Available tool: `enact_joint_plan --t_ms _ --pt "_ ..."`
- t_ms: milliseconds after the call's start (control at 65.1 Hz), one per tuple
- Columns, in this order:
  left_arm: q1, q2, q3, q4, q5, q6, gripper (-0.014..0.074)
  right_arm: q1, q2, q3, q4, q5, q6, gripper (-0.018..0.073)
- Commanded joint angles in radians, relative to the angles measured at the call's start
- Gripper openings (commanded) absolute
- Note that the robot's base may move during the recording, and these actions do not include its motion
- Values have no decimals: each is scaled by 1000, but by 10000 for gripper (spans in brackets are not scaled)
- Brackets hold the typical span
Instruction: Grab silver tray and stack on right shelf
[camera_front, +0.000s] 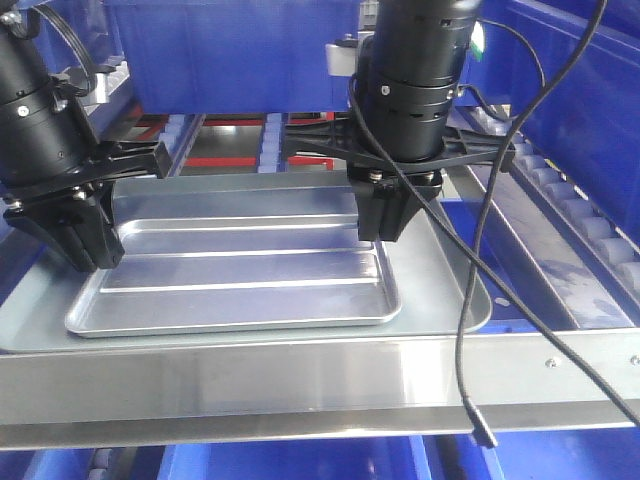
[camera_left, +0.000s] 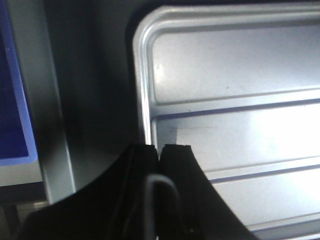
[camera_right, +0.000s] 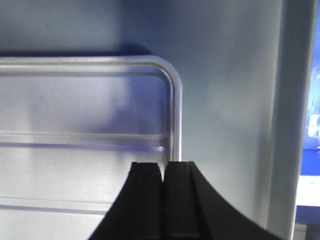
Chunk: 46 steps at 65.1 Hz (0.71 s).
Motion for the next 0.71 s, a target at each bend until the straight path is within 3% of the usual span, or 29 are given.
enact_joint_plan --t_ms 0,138,276,507,691 --pt "3 -46 -41 2 -13 1 -100 -3 -53 -35 -15 -28 -8 75" --pt "26 -91 -49 -44 11 1 -100 2 -84 -35 -15 -43 -8 48" --pt "27 -172 -45 -44 -28 1 -100 35 -136 -33 -84 -69 -8 48" --pt "19 -352 69 -44 -224 1 -100 127 -220 -10 -229 -135 -8 48" --pt "19 -535 277 -35 -407 1 -100 171 -328 115 -253 -296 -8 48"
